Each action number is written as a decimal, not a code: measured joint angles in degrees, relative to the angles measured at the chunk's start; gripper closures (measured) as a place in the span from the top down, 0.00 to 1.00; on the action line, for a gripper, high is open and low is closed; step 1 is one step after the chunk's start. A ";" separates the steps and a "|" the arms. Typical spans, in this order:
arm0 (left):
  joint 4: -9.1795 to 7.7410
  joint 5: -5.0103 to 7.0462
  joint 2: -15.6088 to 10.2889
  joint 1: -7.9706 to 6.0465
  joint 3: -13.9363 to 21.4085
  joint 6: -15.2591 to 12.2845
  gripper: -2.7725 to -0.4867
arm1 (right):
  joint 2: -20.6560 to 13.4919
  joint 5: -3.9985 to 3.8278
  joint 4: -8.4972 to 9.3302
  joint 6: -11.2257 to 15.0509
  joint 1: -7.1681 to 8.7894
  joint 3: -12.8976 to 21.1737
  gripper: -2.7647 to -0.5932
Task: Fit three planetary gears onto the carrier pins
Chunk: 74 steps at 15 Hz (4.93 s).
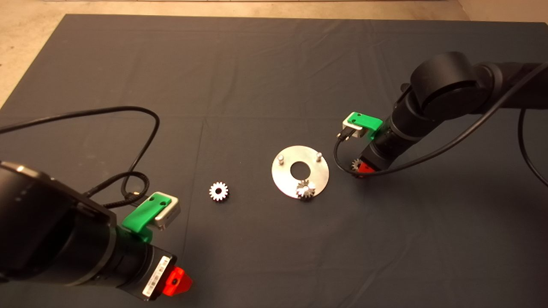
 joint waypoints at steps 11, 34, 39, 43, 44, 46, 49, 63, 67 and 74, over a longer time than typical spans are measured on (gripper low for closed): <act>0.00 -0.02 -0.02 0.00 0.00 0.00 0.99 | -1.05 -0.02 0.23 0.00 -1.91 -0.02 0.54; 0.00 -0.05 -0.02 0.00 0.00 0.00 0.99 | -0.35 -0.05 0.02 -3.97 -4.63 -5.12 0.54; 0.00 0.00 -0.02 0.00 0.00 0.00 0.99 | 0.28 0.02 -0.20 -4.08 -5.52 -5.49 0.54; 0.00 -0.01 -0.02 0.00 0.00 0.00 0.99 | 1.08 0.00 -0.30 -4.08 -5.52 -6.31 0.54; 0.00 -0.02 -0.02 0.00 0.00 0.00 0.99 | 1.32 0.01 -0.33 -4.09 -5.56 -6.52 0.54; 0.00 -0.02 -0.02 0.00 0.00 0.00 0.99 | 1.66 -0.02 -0.41 -4.11 -5.58 -7.11 0.54; 0.00 -0.02 -0.02 0.00 0.00 0.00 0.99 | 2.56 0.02 -0.50 -4.57 -6.07 -7.99 0.54; 0.00 -0.02 -0.02 0.00 0.00 0.00 0.99 | 3.23 0.04 -1.76 -5.84 -6.81 -10.01 0.31; 0.00 -0.02 -0.02 0.00 0.00 0.00 0.99 | 3.23 0.06 -2.12 -5.85 -6.81 -10.01 0.24; 0.00 -0.02 -0.02 0.00 0.00 -0.02 0.99 | 3.23 0.06 -2.39 -5.84 -6.81 -10.09 0.18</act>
